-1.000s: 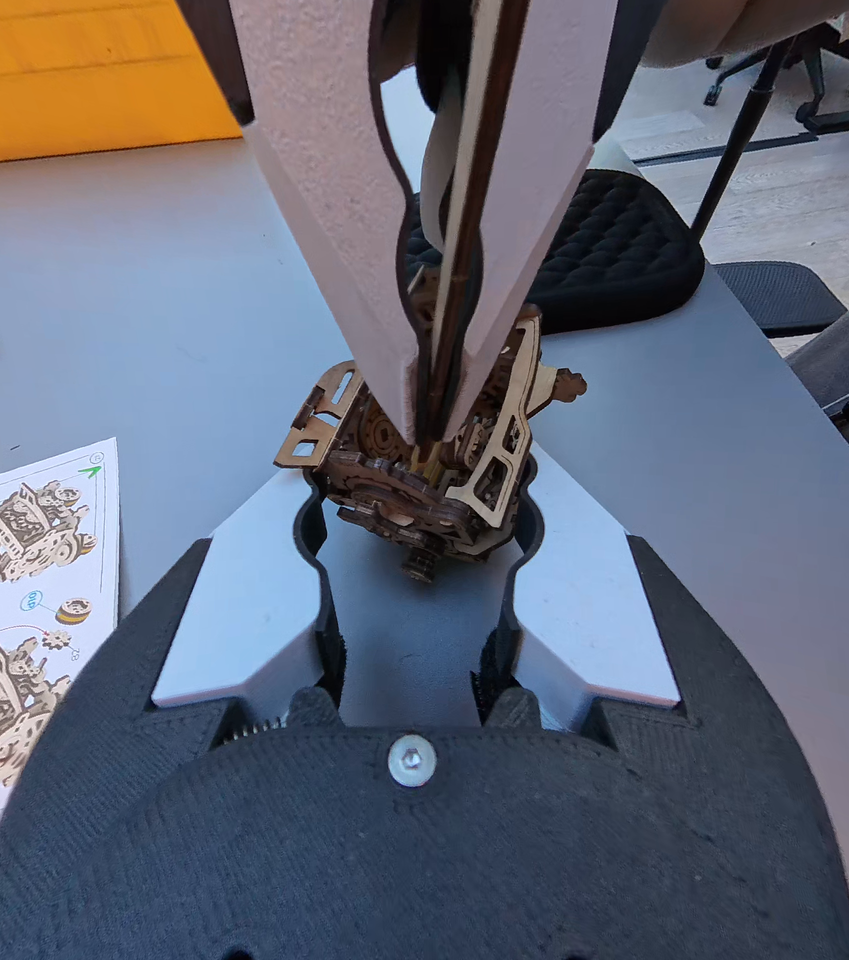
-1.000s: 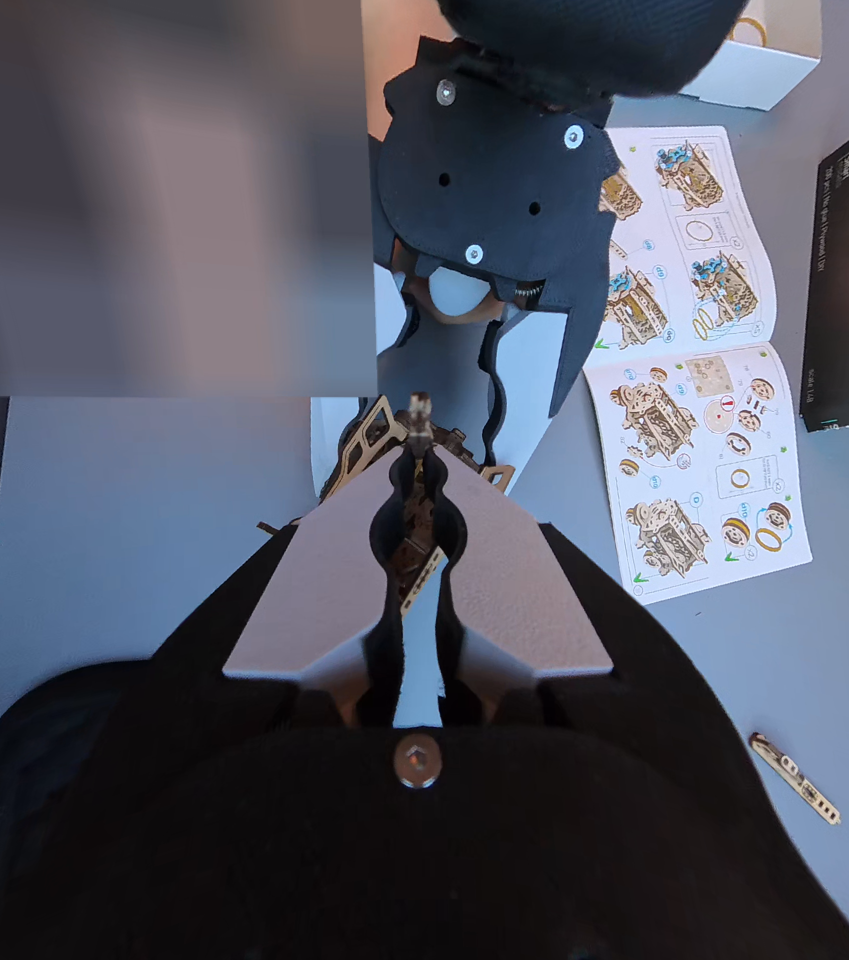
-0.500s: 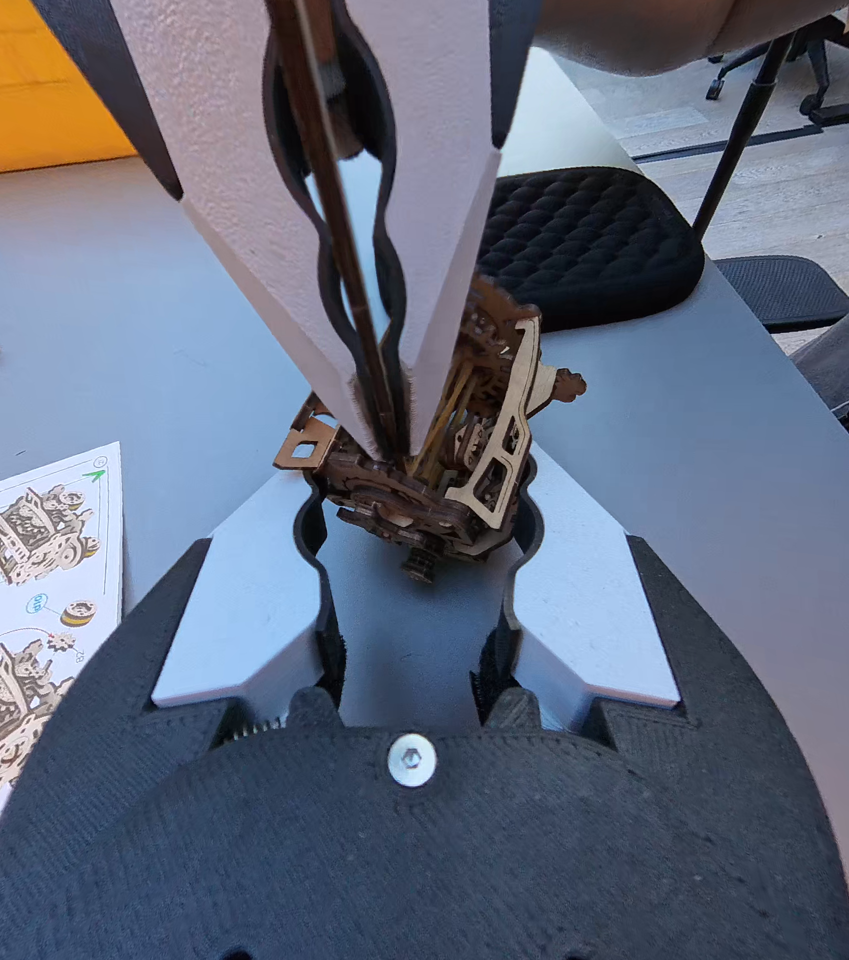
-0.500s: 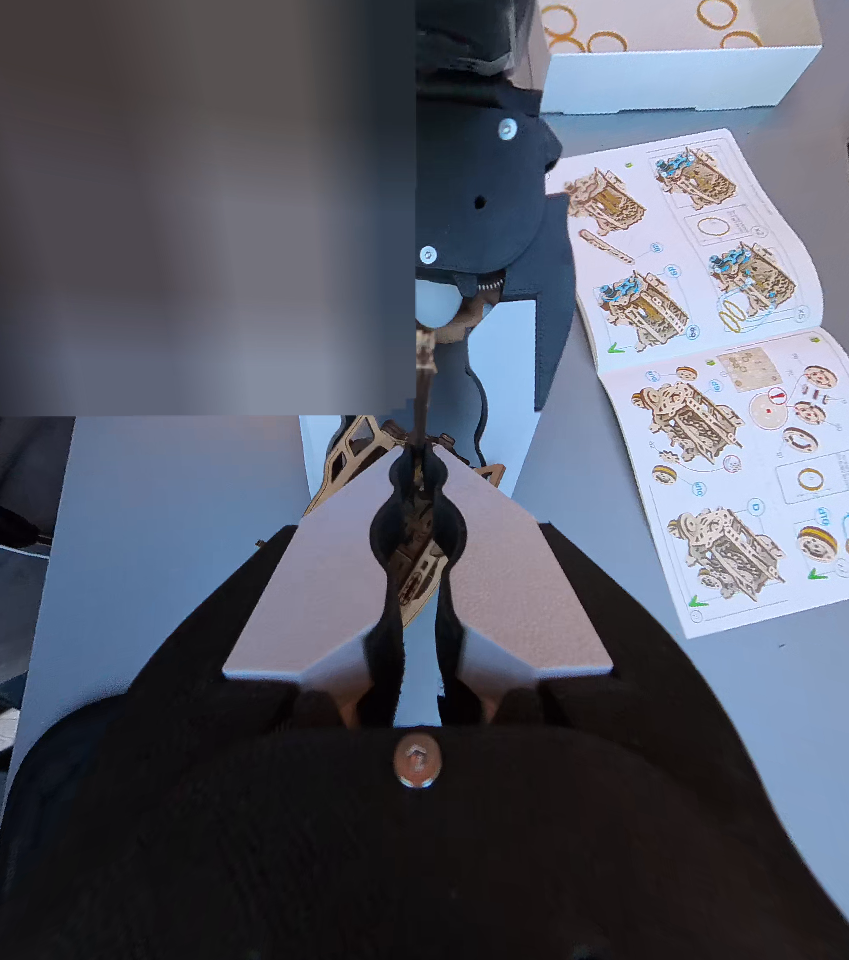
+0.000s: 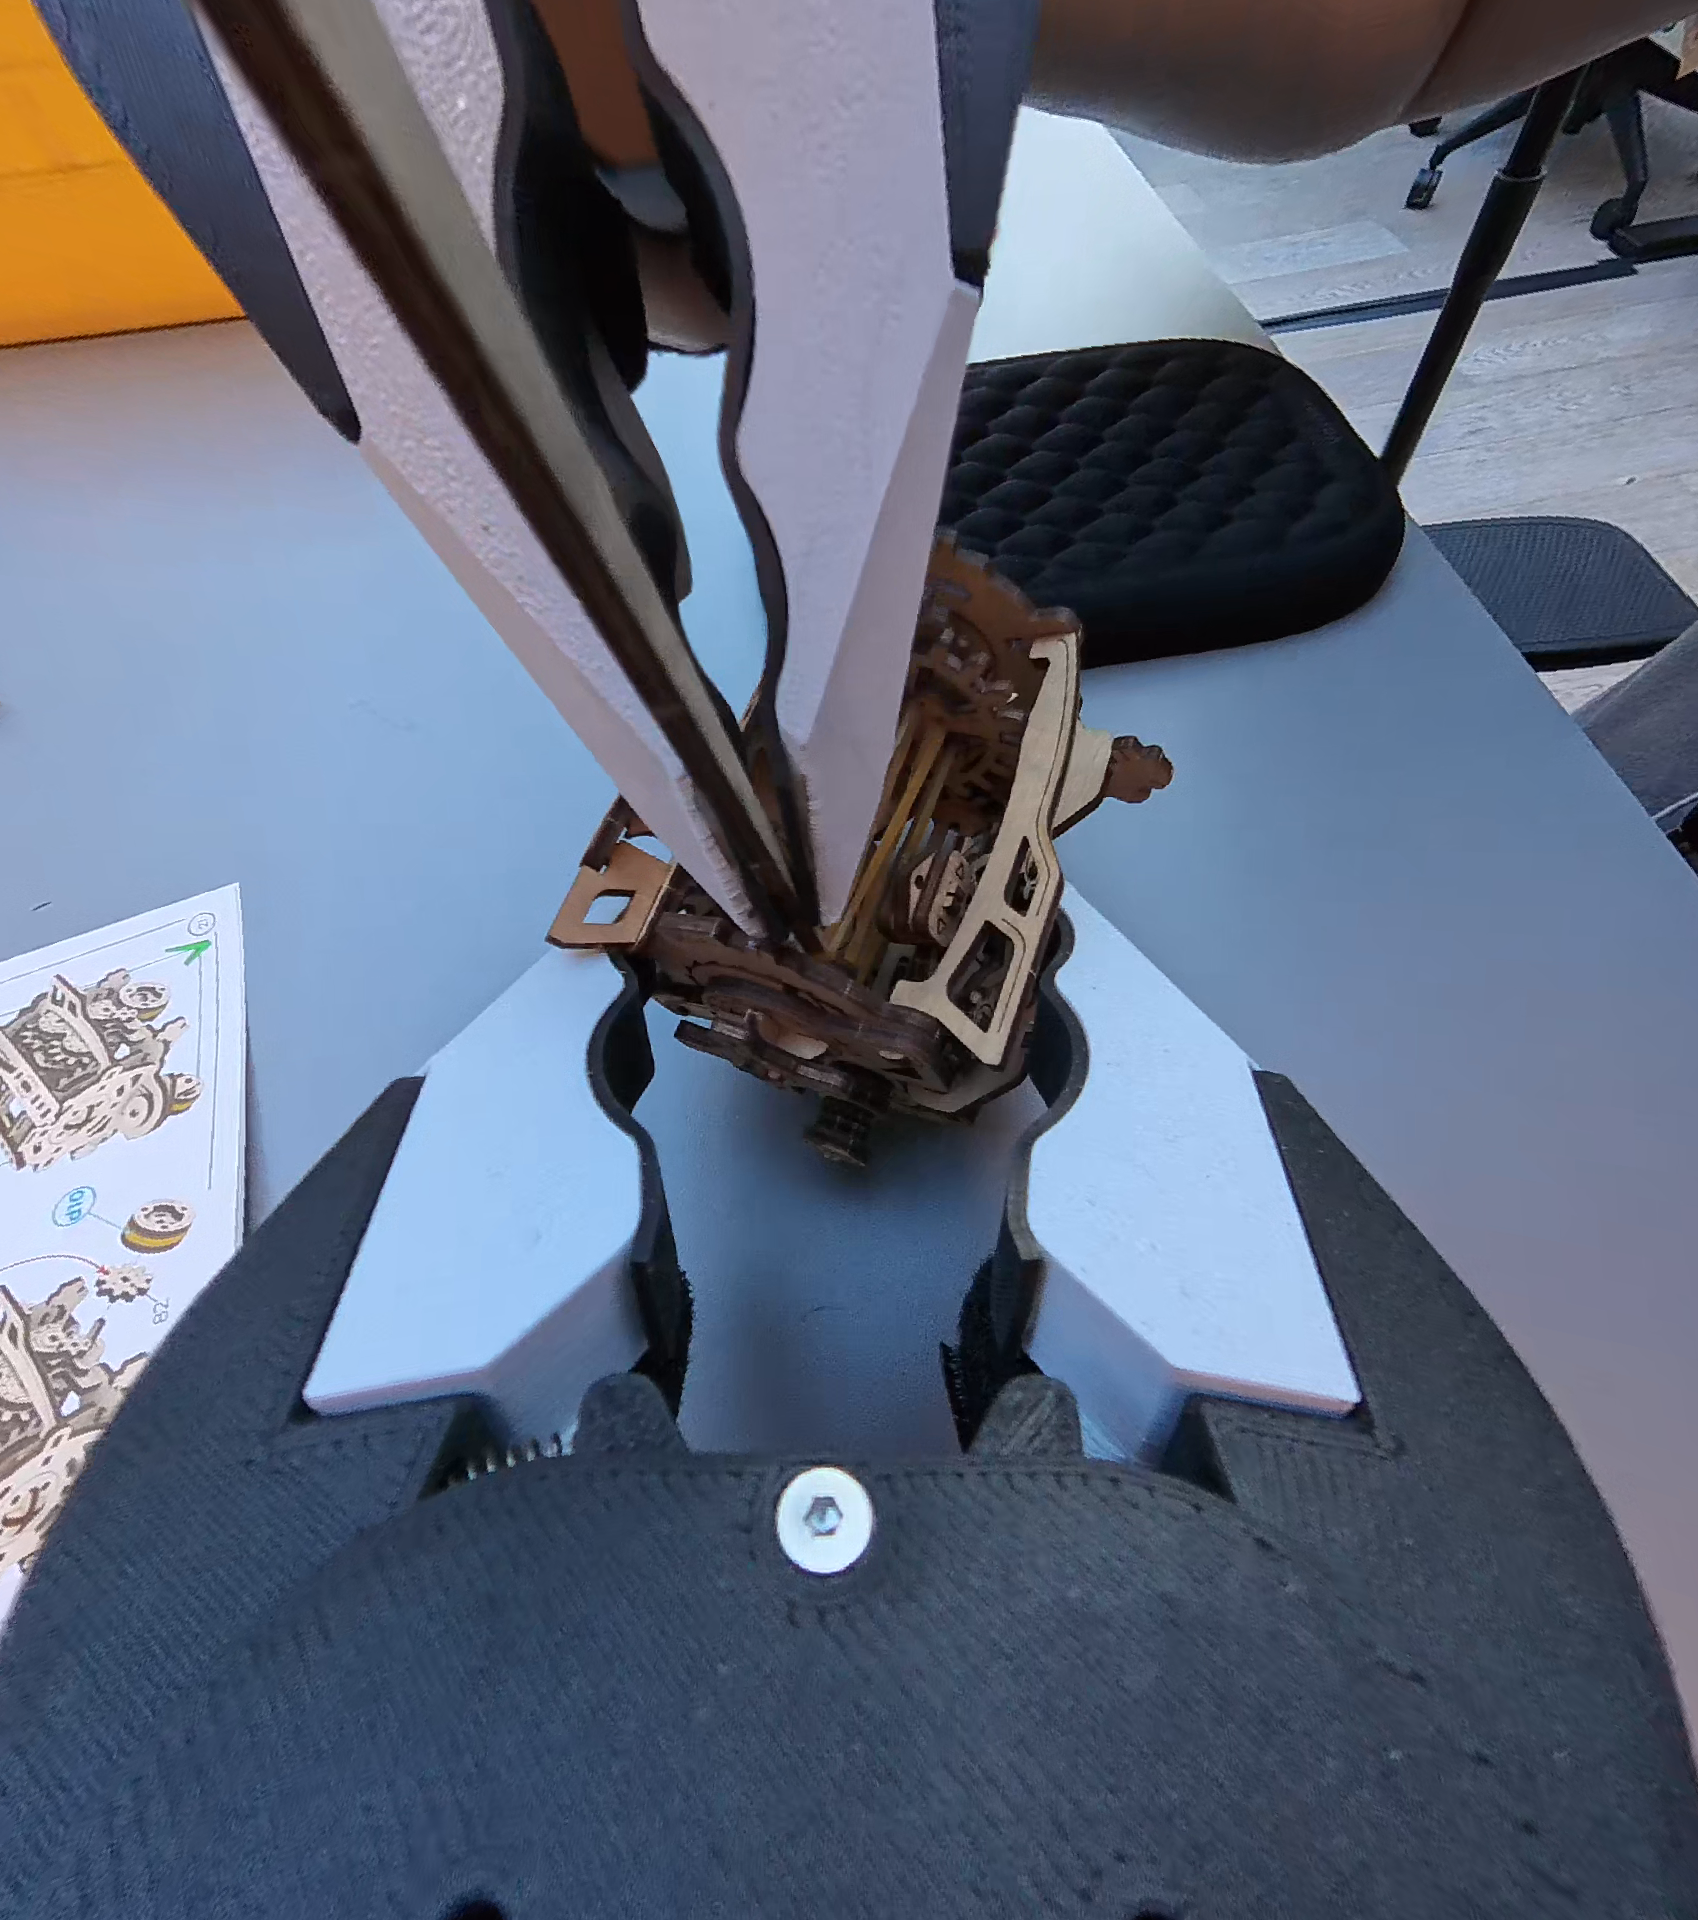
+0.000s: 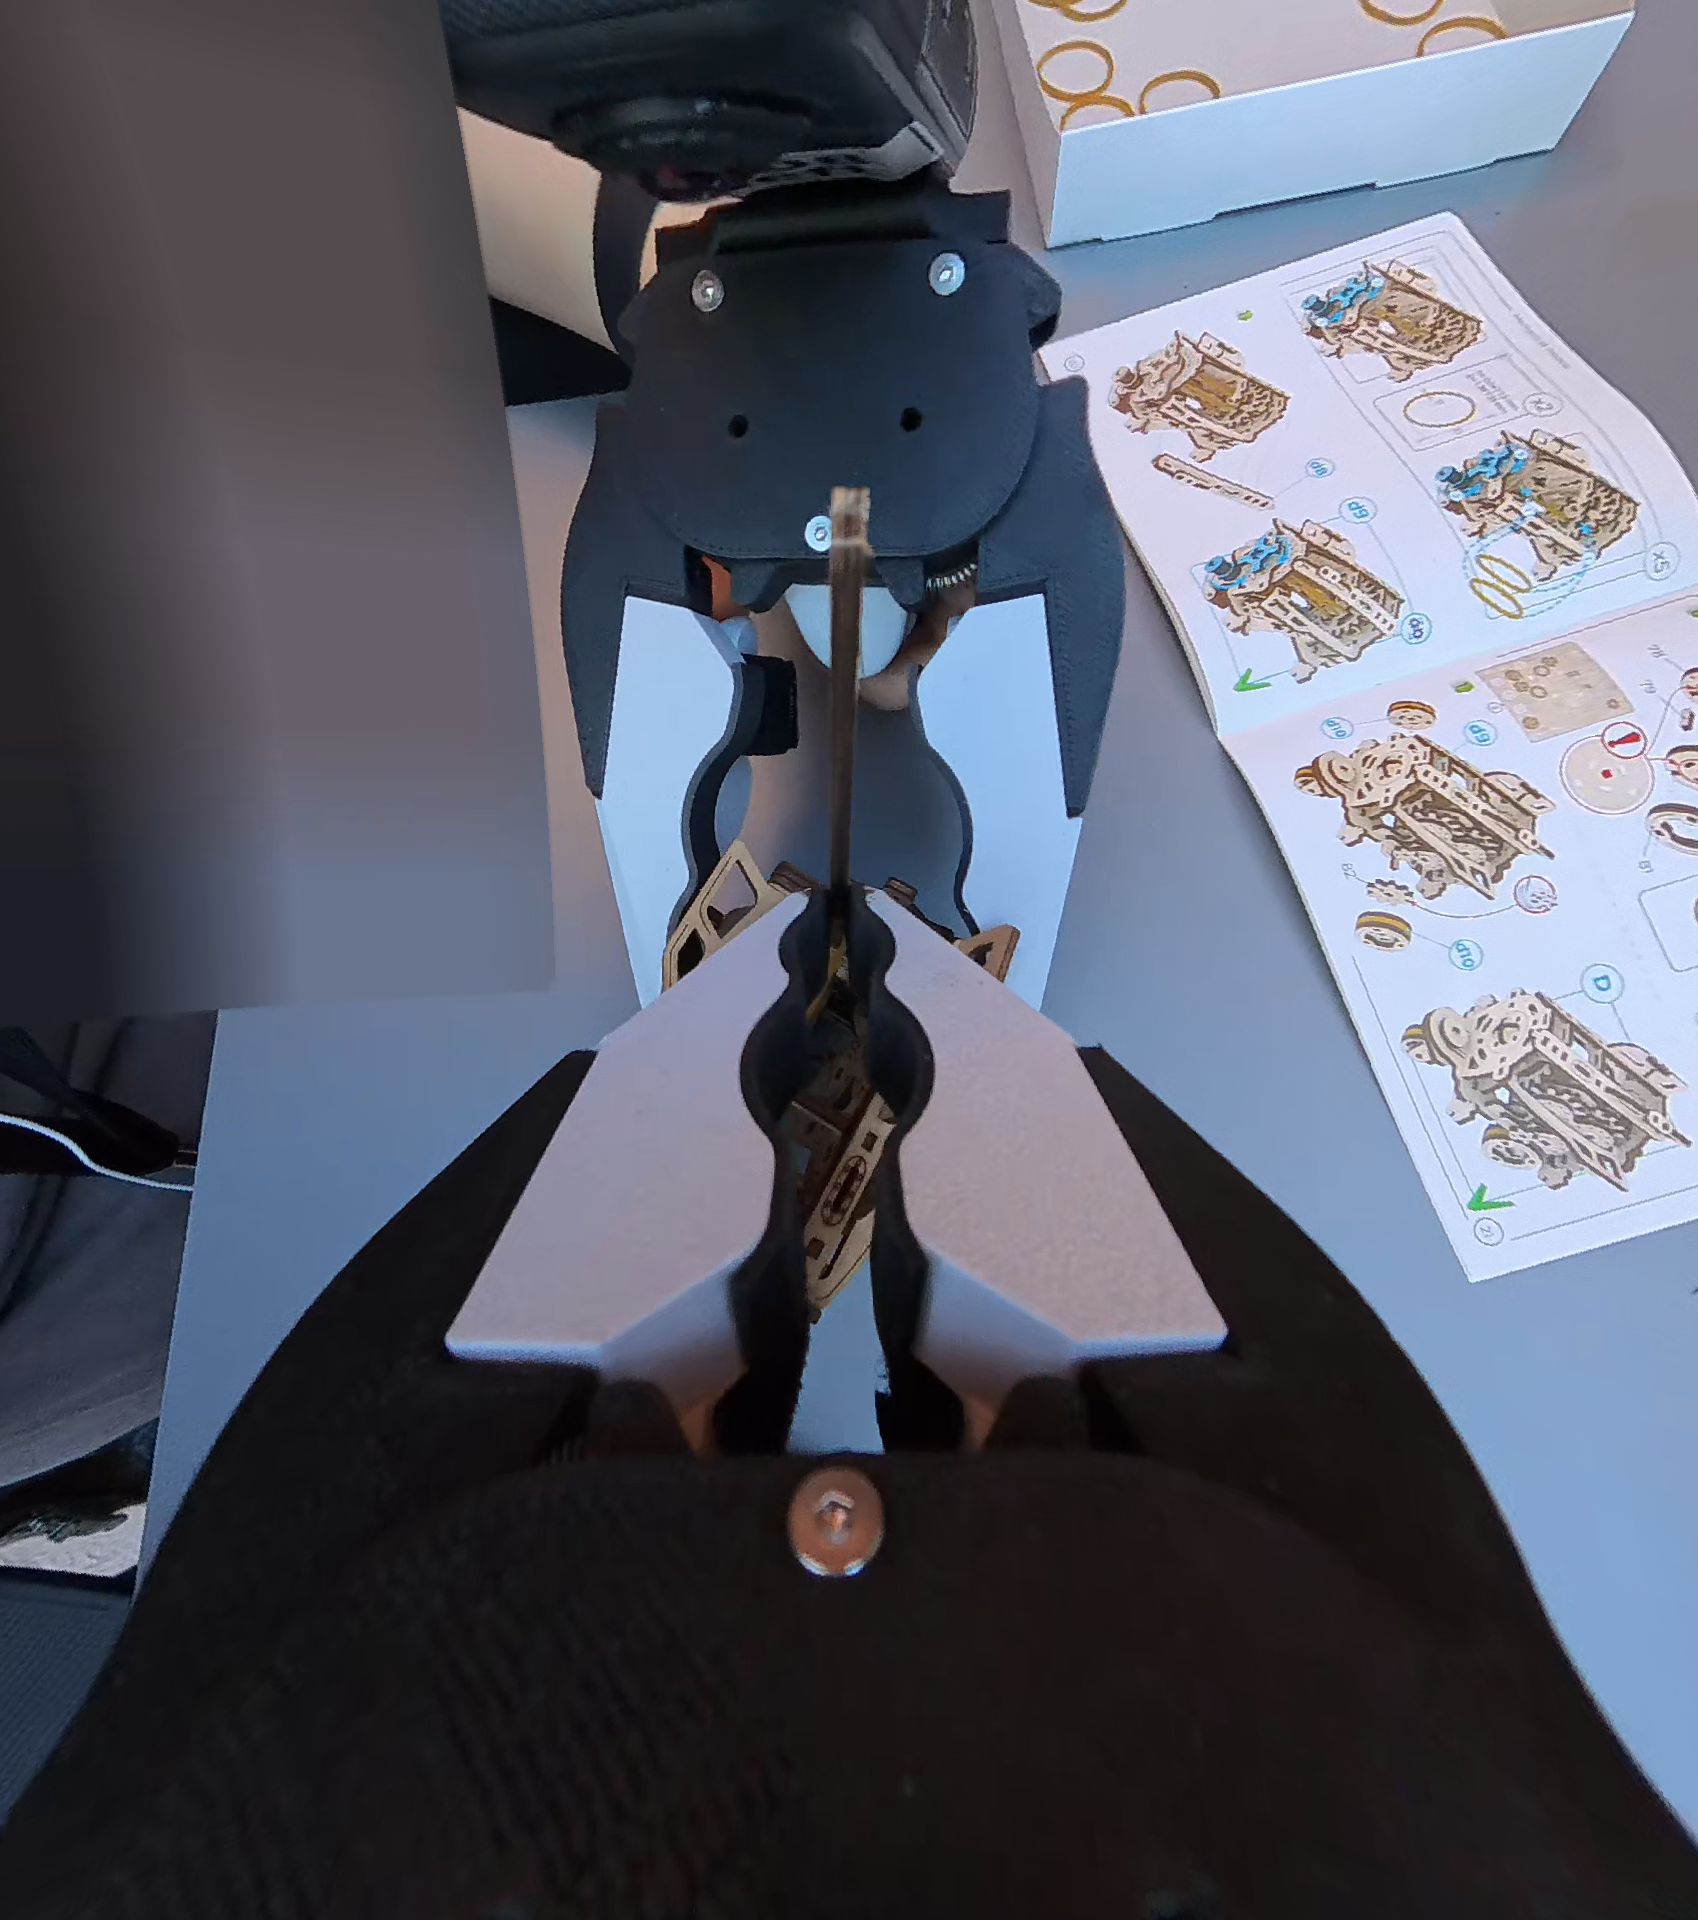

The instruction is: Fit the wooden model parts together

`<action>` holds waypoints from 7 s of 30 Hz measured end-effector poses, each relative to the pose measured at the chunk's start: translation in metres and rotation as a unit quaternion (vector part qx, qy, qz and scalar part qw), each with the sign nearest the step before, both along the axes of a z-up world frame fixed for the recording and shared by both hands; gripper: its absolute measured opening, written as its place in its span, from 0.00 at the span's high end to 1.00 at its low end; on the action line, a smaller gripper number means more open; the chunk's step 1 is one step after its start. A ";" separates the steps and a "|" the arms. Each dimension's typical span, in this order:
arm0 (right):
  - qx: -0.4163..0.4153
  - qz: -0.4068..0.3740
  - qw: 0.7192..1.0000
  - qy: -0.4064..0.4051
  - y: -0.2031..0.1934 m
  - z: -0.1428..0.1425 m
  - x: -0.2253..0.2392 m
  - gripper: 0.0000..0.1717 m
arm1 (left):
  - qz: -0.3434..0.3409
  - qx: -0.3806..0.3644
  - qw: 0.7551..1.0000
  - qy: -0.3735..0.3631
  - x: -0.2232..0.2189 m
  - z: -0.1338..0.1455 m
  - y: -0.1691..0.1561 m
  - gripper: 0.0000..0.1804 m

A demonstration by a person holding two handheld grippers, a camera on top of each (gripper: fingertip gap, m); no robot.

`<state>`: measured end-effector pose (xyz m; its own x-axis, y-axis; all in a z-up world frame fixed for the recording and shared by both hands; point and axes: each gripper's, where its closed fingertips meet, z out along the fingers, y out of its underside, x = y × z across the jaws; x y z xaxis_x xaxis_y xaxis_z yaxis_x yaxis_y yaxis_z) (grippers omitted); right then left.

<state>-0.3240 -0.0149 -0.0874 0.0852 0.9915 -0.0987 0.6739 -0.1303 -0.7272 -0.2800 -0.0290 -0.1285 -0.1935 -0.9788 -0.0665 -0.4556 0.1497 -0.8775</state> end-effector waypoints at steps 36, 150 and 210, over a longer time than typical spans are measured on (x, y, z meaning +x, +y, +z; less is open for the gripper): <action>0.158 0.009 0.987 0.000 -0.015 -0.001 0.014 1.00 | -0.003 0.025 1.000 -0.003 0.000 0.000 -0.001 0.60; 0.398 -0.025 0.908 -0.130 -0.044 0.036 0.028 0.99 | -0.036 0.286 0.949 -0.128 0.003 0.060 -0.024 1.00; 0.415 -0.007 0.899 -0.137 -0.031 0.045 0.027 1.00 | -0.009 -0.096 0.994 -0.057 -0.004 0.026 0.015 0.68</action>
